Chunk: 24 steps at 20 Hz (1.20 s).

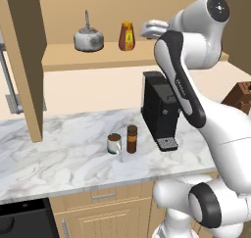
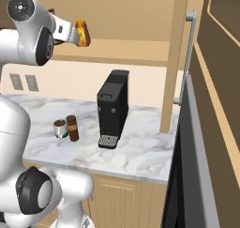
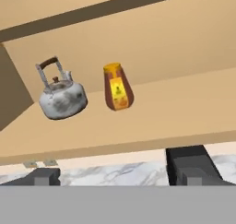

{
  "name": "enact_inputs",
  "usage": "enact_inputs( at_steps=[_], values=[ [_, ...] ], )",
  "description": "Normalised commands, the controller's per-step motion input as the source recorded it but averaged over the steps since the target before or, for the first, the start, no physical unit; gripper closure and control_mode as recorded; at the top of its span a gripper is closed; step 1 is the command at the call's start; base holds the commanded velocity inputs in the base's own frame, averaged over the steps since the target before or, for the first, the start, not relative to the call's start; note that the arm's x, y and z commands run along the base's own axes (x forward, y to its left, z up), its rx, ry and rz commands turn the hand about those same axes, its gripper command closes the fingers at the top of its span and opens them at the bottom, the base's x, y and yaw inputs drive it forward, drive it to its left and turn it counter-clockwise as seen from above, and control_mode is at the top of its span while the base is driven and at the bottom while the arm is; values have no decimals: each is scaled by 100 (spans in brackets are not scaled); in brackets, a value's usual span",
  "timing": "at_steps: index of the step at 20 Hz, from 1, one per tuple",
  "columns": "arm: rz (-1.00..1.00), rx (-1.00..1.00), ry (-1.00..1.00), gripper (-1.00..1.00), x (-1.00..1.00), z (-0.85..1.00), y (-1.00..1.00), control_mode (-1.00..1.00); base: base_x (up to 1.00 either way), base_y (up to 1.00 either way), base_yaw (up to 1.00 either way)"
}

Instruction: Pick the cinnamon and honey bottle from the cabinet and place them next to the mug.

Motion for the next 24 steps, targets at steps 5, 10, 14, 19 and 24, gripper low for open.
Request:
enact_inputs(
  at_steps=[5,10,14,19,24],
  values=[
    [15,0,0,-100,11,0,-4,-100,0,0,0],
    [5,-4,0,-100,59,-2,0,-100,0,0,0],
    [0,-6,0,-100,67,-6,1,-100,0,0,0],
    [0,-5,-1,-100,46,-1,6,-100,0,0,0],
    [0,-5,0,-100,28,0,18,-100,0,0,0]
  ],
)
